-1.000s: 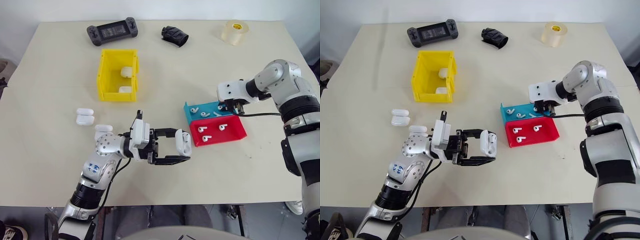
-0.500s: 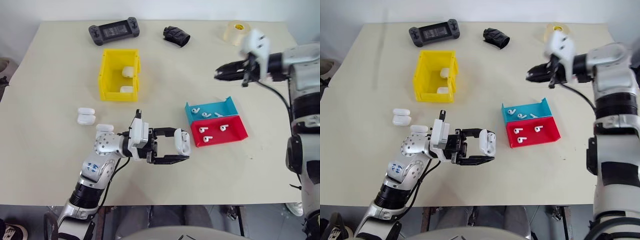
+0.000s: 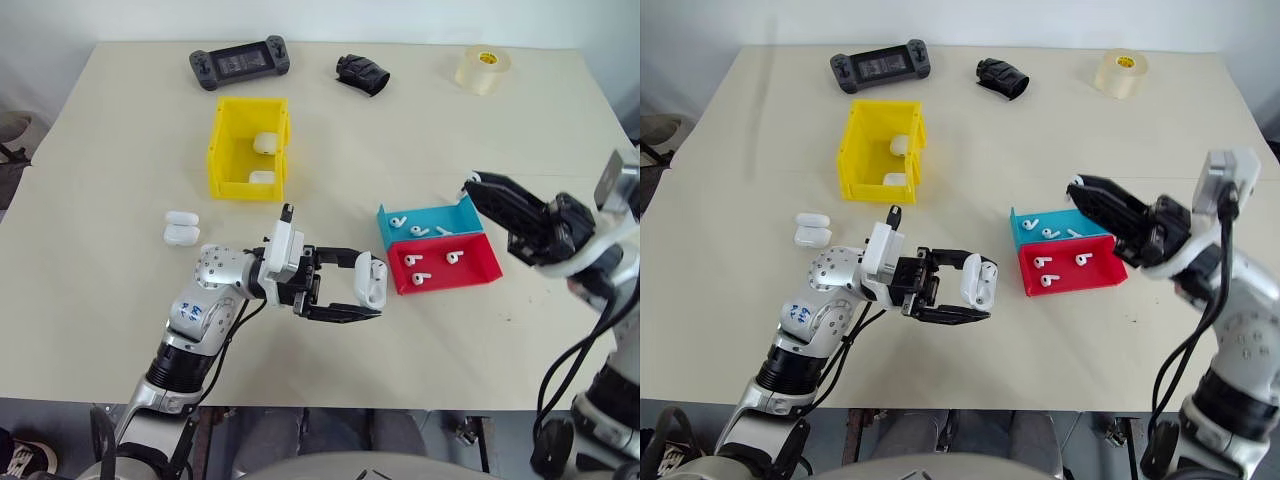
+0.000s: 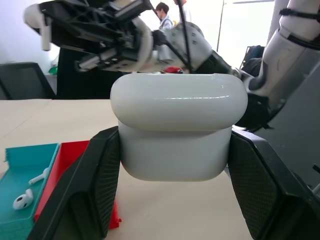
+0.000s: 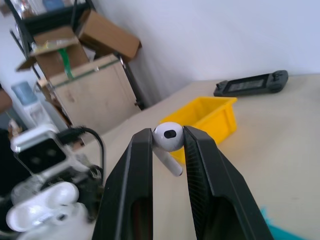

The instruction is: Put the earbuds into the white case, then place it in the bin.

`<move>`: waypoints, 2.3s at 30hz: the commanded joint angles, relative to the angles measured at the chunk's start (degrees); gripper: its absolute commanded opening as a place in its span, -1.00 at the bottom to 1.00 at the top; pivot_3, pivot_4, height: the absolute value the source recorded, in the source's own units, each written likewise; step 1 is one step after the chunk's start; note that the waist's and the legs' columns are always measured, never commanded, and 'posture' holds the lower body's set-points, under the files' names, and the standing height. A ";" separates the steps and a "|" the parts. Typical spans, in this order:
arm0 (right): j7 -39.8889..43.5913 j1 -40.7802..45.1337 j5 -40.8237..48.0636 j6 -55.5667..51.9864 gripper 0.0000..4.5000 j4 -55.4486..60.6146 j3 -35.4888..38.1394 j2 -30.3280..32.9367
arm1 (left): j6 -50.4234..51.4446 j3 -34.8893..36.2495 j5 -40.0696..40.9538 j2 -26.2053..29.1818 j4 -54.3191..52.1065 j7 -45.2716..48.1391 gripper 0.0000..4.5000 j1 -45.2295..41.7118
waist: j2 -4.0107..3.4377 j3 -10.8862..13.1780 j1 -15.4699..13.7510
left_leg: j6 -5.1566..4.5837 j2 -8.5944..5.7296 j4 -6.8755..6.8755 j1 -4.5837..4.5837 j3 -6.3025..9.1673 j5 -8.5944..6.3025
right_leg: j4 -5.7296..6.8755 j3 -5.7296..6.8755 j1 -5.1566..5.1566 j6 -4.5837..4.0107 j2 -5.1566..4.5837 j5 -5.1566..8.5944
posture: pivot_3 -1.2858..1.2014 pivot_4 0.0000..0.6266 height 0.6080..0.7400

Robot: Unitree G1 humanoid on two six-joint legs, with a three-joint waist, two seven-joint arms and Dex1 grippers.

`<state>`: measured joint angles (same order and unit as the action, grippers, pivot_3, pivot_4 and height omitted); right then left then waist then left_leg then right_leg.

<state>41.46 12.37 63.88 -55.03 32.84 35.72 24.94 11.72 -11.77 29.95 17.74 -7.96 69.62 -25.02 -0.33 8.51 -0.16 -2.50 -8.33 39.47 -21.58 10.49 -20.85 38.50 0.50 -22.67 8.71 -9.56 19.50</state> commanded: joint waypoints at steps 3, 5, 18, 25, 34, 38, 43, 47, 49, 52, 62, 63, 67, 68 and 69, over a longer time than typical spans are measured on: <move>-14.14 -9.39 15.46 6.96 -0.78 14.81 -1.40 -3.33 | 0.78 -0.21 1.66 -1.55 0.21 0.42 0.25 -1.77 | 0.00 0.00 0.04 | 0.00 -0.01 0.00 0.01 0.06 0.00 | -0.04 0.00 0.05 0.01 0.02 0.00 | 0.03 -0.52 1.00; -15.33 -13.33 16.34 8.49 -0.78 19.10 -4.66 -2.67 | 1.15 -0.14 1.70 -1.99 0.49 0.43 0.25 -2.06 | 0.00 0.00 0.22 | 0.00 0.00 -0.02 0.07 0.07 0.00 | -0.03 0.02 0.08 0.01 0.03 0.00 | 0.03 -0.52 1.00; -13.33 -22.76 6.16 18.55 -0.78 23.01 -20.23 0.68 | 1.55 -0.03 1.13 -2.12 0.94 0.32 0.25 -2.99 | 0.01 0.00 0.18 | -0.02 -0.01 -0.23 0.29 0.02 0.00 | -0.22 0.06 0.21 0.01 0.04 -0.01 | 0.03 -0.52 1.00; -10.85 -26.13 3.99 22.41 -0.78 20.38 -20.54 2.40 | 2.15 0.17 1.47 -1.86 -0.12 -0.20 0.25 -2.73 | 0.01 -0.01 0.11 | -0.02 -0.01 -0.24 0.31 0.02 0.00 | -0.45 0.07 0.23 0.02 0.05 -0.01 | 0.03 -0.52 1.00; -5.66 -29.39 -1.17 25.59 -0.78 17.94 -24.26 3.74 | 2.55 0.39 1.62 -1.90 -0.52 -0.33 0.25 -3.07 | 0.02 -0.01 0.12 | -0.02 0.00 -0.26 0.33 0.00 0.00 | -0.53 0.10 0.25 0.02 0.05 -0.01 | 0.03 -0.52 1.00; -5.17 -28.93 -2.88 26.66 -0.78 17.17 -26.50 3.89 | 2.44 0.30 1.44 -1.85 -0.60 -0.29 0.25 -3.08 | 0.02 -0.01 0.12 | -0.02 0.00 -0.26 0.34 0.00 0.00 | -0.53 0.10 0.25 0.02 0.05 -0.01 | 0.03 -0.52 1.00; -5.14 -28.69 -4.61 27.76 -0.78 15.98 -27.69 4.06 | 2.45 0.23 1.44 -1.94 -0.94 -0.55 0.25 -2.83 | 0.02 -0.01 0.09 | -0.02 0.00 -0.26 0.34 0.00 0.00 | -0.54 0.10 0.25 0.02 0.05 -0.01 | 0.03 -0.52 1.00; -4.41 -29.32 -5.98 27.79 -0.78 14.38 -28.39 4.99 | 2.39 0.23 1.55 -1.96 -1.17 -0.67 0.25 -2.61 | 0.02 -0.01 0.09 | -0.02 0.00 -0.26 0.35 0.00 0.00 | -0.54 0.10 0.25 0.02 0.05 -0.01 | 0.03 -0.52 1.00; -4.87 -29.53 -4.15 26.76 -0.78 13.40 -28.33 5.46 | 2.26 0.24 1.45 -2.12 -0.98 -0.71 0.25 -2.72 | 0.02 -0.01 0.09 | -0.02 0.00 -0.27 0.35 0.00 0.00 | -0.54 0.10 0.25 0.02 0.05 -0.01 | 0.03 -0.52 1.00; -4.56 -28.77 -3.35 26.70 -0.43 12.69 -28.02 6.17 | 1.99 0.25 1.25 -2.29 -0.74 -0.70 0.25 -2.81 | 0.02 -0.01 0.09 | -0.02 0.00 -0.26 0.35 0.00 0.00 | -0.55 0.10 0.26 0.02 0.05 -0.01 | 0.03 -0.52 1.00; -4.93 -27.21 -2.10 26.98 0.98 12.32 -26.73 7.43 | 1.39 0.43 0.91 -2.60 -0.35 -0.49 0.25 -2.80 | 0.03 -0.01 -0.19 | -0.02 0.00 -0.26 0.35 0.01 0.00 | -0.56 0.11 0.28 0.02 0.05 -0.01 | 0.03 -0.52 1.00; -5.13 -27.19 -1.92 26.98 0.98 12.32 -26.42 7.51 | 1.36 0.47 0.87 -2.65 -0.34 -0.43 0.25 -2.78 | 0.03 -0.01 -0.13 | -0.02 0.00 -0.25 0.34 0.00 0.00 | -0.56 0.11 0.28 0.02 0.05 -0.01 | 0.03 -0.52 1.00; -3.47 -30.87 -3.05 26.81 0.98 10.77 -18.98 11.33 | 0.19 0.45 -0.97 -2.14 0.30 -0.81 0.25 -2.66 | 0.03 -0.01 -0.27 | -0.02 0.02 -0.28 0.34 -0.04 0.00 | -0.58 0.14 0.29 0.02 0.05 -0.01 | 0.03 -0.52 1.00; -3.31 -31.57 -3.39 26.55 0.98 10.37 -17.79 12.19 | -0.10 0.42 -1.30 -2.00 0.48 -0.83 0.25 -2.65 | 0.03 -0.01 -0.46 | -0.02 0.01 -0.27 0.35 -0.03 0.00 | -0.60 0.13 0.29 0.02 0.05 -0.01 | 0.03 -0.52 1.00; -3.01 -32.20 -3.74 25.85 0.98 9.41 -16.03 13.80 | -0.31 0.13 -2.13 -1.52 0.70 -0.97 0.25 -2.67 | 0.03 -0.01 -0.59 | -0.03 0.00 -0.26 0.34 -0.04 0.00 | -0.61 0.13 0.31 0.02 0.05 -0.01 | 0.03 -0.52 1.00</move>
<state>37.48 -19.25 60.20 -28.88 42.54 16.57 37.46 12.78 -11.40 28.60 16.01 -6.16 68.79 -26.94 -0.30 8.50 -0.75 -2.53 -8.32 39.21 -21.24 10.44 -20.85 37.89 0.65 -22.34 8.74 -9.51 19.49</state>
